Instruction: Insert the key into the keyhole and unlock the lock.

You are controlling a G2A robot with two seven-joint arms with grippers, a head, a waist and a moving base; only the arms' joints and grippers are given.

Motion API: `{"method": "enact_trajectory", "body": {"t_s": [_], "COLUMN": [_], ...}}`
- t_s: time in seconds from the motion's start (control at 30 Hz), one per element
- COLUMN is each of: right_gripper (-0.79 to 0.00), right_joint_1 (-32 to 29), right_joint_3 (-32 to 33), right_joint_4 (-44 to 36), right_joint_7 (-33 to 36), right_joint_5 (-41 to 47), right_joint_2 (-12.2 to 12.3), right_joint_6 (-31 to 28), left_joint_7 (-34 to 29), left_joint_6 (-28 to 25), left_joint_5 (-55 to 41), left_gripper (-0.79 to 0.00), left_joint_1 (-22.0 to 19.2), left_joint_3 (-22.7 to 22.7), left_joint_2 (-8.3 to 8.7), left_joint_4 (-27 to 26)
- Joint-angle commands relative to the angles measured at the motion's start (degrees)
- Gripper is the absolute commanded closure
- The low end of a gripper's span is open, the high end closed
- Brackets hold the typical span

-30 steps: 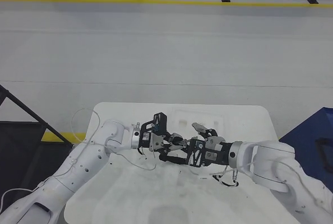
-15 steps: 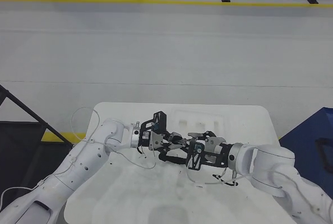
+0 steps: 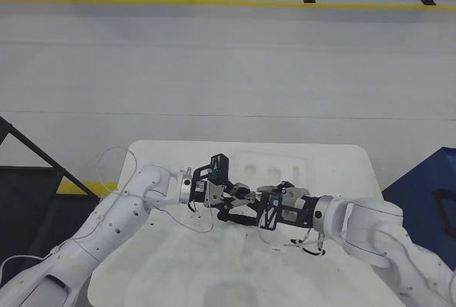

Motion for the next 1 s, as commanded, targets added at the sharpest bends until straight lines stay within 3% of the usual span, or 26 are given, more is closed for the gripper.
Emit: {"method": "enact_trajectory", "body": {"t_s": [0.0,0.27,0.5,0.97], "right_gripper": [0.0,0.0,0.0,0.0], "right_joint_1": [-0.1,1.5,1.8,0.9], "right_joint_3": [0.6,1.4,1.8,4.3], "right_joint_4": [1.1,4.2,5.4,4.4], "right_joint_7": [-0.3,8.0,11.1,16.4], "right_joint_5": [5.2,22.4,31.0,41.8], "right_joint_2": [-0.1,-0.5,-0.8,-1.2], "right_joint_6": [0.7,6.6,12.6,30.2], "left_joint_7": [0.1,1.1,2.2,6.1], "left_joint_6": [0.0,0.0,0.0,0.0], "left_joint_5": [0.0,1.1,3.1,8.4], "left_gripper": [0.0,0.0,0.0,0.0], "left_joint_1": [-0.1,-0.2,-0.5,-0.9], "left_joint_3": [0.1,0.2,0.6,1.4], "left_joint_2": [0.04,0.09,-0.16,-0.49], "left_joint_4": [0.0,-0.1,-0.4,-0.9]}}
